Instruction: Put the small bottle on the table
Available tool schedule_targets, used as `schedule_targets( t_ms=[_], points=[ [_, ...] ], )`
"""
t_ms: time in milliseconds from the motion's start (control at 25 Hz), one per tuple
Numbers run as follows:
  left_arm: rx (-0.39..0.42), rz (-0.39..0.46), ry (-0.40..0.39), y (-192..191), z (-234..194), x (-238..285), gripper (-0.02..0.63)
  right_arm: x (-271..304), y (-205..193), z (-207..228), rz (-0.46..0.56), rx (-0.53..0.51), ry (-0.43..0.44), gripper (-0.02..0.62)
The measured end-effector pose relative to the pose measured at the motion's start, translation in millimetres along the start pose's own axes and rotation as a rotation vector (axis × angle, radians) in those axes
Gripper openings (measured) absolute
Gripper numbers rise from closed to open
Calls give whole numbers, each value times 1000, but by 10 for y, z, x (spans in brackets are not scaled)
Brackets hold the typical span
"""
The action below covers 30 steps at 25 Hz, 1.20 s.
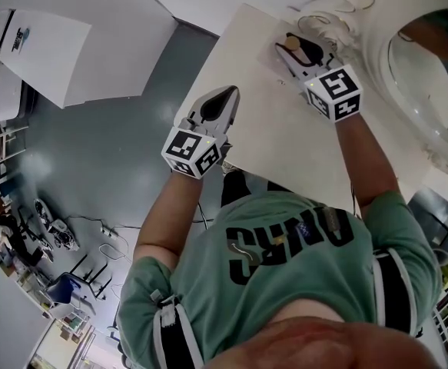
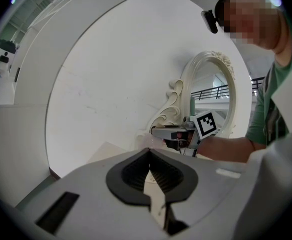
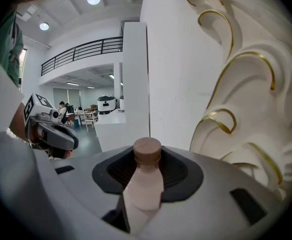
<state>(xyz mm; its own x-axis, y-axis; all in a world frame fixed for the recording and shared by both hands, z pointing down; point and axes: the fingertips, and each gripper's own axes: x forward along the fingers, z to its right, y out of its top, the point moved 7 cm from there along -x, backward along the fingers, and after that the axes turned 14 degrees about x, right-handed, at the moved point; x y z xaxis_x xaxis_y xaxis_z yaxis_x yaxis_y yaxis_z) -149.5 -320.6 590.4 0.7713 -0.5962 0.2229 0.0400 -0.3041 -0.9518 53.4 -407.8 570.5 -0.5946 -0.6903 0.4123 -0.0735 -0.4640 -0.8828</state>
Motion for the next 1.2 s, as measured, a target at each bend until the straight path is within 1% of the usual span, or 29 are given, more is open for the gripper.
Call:
schedule_targets(
  t_ms=[280,440,600,800,840,920,1040,1200],
  points=[
    [-2,1,-5,-25,1,37,8,44,-55,26,0,-20,-4,126],
    [-7,-1,-7,-55,-1,65,8,54,-63,40,19,-33,10,127],
    [-11,3,-8,-54,11,57,9,53,-76,46,33,-34,31,129],
    [-14,4,1,-11,19,-25,9,54,-88,42,33,-27,25,135],
    [-13,6,4,7,16,-44,9,61,-89,43,25,-26,25,145],
    [-11,8,11,46,13,-90,9,74,-93,23,11,-30,37,201],
    [-13,8,15,94,51,-178,9,36,-76,-35,20,-43,52,232],
    [-9,10,24,171,114,-331,8,-54,30,-59,44,-49,39,250]
  ],
)
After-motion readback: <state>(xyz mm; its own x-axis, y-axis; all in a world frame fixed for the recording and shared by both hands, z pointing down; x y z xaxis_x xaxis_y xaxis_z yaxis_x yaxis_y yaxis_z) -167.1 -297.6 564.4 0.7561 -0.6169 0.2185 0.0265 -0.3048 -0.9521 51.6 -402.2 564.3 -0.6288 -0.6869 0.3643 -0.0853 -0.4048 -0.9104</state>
